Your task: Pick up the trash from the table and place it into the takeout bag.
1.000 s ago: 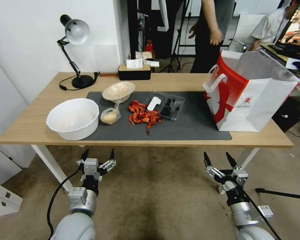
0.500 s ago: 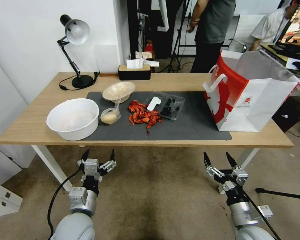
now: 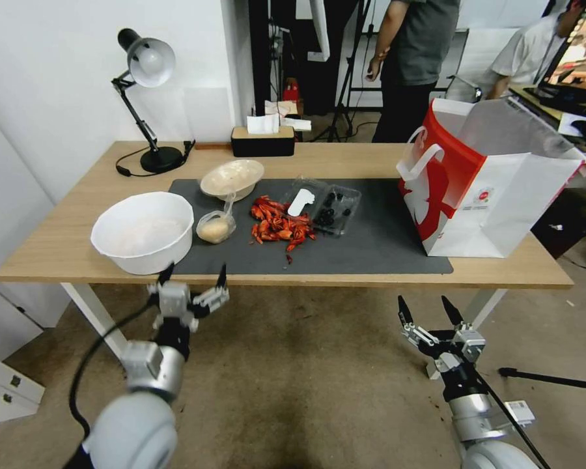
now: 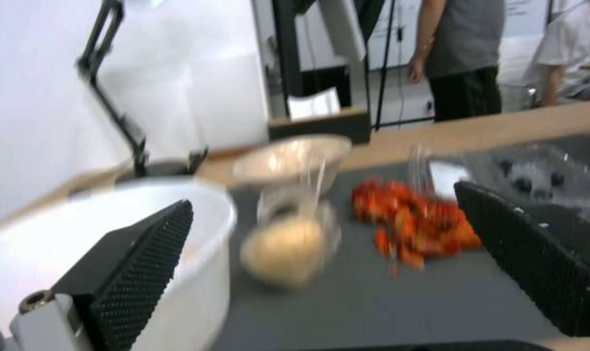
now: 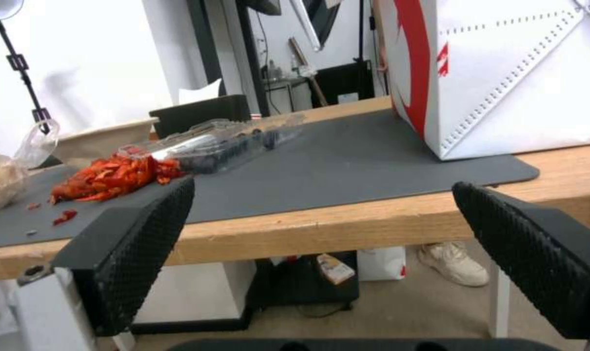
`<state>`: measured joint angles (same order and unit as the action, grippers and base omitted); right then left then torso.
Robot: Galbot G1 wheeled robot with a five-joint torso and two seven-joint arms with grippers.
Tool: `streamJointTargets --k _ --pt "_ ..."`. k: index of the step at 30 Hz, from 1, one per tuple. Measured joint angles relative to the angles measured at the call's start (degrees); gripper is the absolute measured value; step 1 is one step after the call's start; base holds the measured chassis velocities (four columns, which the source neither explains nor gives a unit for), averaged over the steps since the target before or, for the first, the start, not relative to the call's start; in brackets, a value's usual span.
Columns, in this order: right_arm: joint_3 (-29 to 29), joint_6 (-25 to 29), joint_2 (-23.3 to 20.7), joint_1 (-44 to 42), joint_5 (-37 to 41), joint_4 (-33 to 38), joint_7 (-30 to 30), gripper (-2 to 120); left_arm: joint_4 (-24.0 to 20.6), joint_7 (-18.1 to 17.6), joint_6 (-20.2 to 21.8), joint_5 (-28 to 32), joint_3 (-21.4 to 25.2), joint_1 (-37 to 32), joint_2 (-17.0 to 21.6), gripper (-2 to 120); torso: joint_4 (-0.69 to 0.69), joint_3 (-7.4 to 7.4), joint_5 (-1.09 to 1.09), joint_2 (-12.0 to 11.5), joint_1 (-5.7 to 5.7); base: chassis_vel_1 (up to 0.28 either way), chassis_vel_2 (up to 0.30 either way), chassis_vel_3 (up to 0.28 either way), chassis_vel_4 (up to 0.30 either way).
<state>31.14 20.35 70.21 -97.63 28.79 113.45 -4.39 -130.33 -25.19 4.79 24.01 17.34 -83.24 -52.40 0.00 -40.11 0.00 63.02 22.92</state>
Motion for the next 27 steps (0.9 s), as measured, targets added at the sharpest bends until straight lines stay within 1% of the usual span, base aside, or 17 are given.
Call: streamJointTargets --k 1,3,4,5,6,7,8,12,13,16,19,20,22,23,25,26,27 --pt "0.0 0.0 0.0 0.0 0.0 0.0 0.0 100 0.0 0.0 0.0 0.0 0.0 0.0 0.0 100 0.00 0.00 0.00 0.0 0.00 0.000 0.000 0.000 0.000" --pt "-0.2 -0.3 0.0 0.0 -0.2 0.4 0.1 100 -0.2 0.1 3.8 3.4 -0.3 6.0 4.1 100 0.00 0.00 -0.02 0.0 0.00 0.000 0.000 0.000 0.000" --pt "-0.2 -0.4 0.0 0.1 -0.3 0.5 0.1 100 -0.2 0.0 5.8 4.3 -0.5 7.6 5.2 100 -0.01 0.00 -0.01 0.0 0.00 0.000 0.000 0.000 0.000" --pt "-0.2 -0.4 0.0 0.1 -0.3 0.5 0.1 100 -0.2 0.0 5.8 4.3 -0.5 7.6 5.2 100 -0.01 0.00 -0.01 0.0 0.00 0.000 0.000 0.000 0.000" --pt "-0.2 -0.6 0.0 0.1 -0.4 0.8 0.2 100 -0.6 0.0 11.6 7.3 -0.8 11.4 8.1 100 -0.01 0.00 -0.02 0.0 0.00 0.000 0.000 0.000 0.000" --pt "-0.2 -0.7 -0.1 0.1 -0.5 0.9 0.3 100 -0.8 0.0 14.9 9.9 -1.1 14.0 9.9 100 0.01 -0.01 0.00 0.0 0.00 0.000 0.000 0.000 0.000" --pt "-0.2 -0.7 -0.1 0.1 -0.5 0.9 0.3 100 -0.8 0.0 14.9 9.9 -1.1 14.0 9.9 100 0.01 -0.01 0.00 0.0 0.00 0.000 0.000 0.000 0.000" --pt "-0.3 -1.5 -0.5 0.8 -0.6 1.3 0.7 100 1.4 2.3 22.2 17.8 -3.4 26.3 16.0 100 0.01 -0.01 -0.01 0.0 0.01 0.000 0.000 0.000 0.000" --pt "-0.3 -1.5 -0.5 0.8 -0.6 1.3 0.7 100 1.4 2.3 22.2 17.8 -3.4 26.3 16.0 100 0.01 -0.01 -0.01 0.0 0.01 0.000 0.000 0.000 0.000" --pt "-0.3 -1.8 -0.6 0.9 -0.7 1.6 0.8 100 3.0 4.8 25.4 20.3 -4.6 31.8 18.1 100 0.00 0.00 -0.01 0.0 0.01 0.000 0.000 0.000 0.000" --pt "-0.6 -1.8 -0.1 0.6 -1.2 1.3 0.8 100 6.1 9.3 34.2 23.5 -9.6 40.4 20.9 100 0.01 0.00 -0.01 0.0 0.00 0.000 0.000 0.000 0.000" --pt "-0.6 -1.8 -0.1 0.6 -1.2 1.3 0.8 100 6.1 9.3 34.2 23.5 -9.6 40.4 20.9 100 0.01 0.00 -0.01 0.0 0.00 0.000 0.000 0.000 0.000" --pt "-0.9 -1.7 0.3 0.3 -1.5 1.0 0.7 100 8.2 9.9 37.4 23.1 -14.5 44.6 21.3 100 0.01 -0.01 -0.01 0.0 0.00 0.000 0.000 0.000 0.000" --pt "-0.9 -1.7 0.3 0.3 -1.5 1.0 0.7 100 8.2 9.9 37.4 23.1 -14.5 44.6 21.3 100 0.01 -0.01 -0.01 0.0 0.00 0.000 0.000 0.000 0.000" --pt "-0.9 -1.5 0.6 0.1 -1.6 0.9 0.7 100 9.9 10.2 38.1 22.6 -19.8 48.8 21.1 100 0.01 -0.01 -0.01 0.0 0.00 0.000 0.000 0.000 0.000" --pt "-0.9 -1.5 0.6 0.1 -1.6 0.9 0.7 100 9.9 10.2 38.1 22.6 -19.8 48.8 21.1 100 0.01 -0.01 -0.01 0.0 0.00 0.000 0.000 0.000 0.000" --pt "-0.8 -1.4 0.6 0.0 -1.7 0.9 0.7 100 10.5 10.3 38.1 22.4 -21.8 50.5 20.8 100 0.00 -0.01 -0.01 0.0 0.00 0.000 0.000 0.000 0.000"
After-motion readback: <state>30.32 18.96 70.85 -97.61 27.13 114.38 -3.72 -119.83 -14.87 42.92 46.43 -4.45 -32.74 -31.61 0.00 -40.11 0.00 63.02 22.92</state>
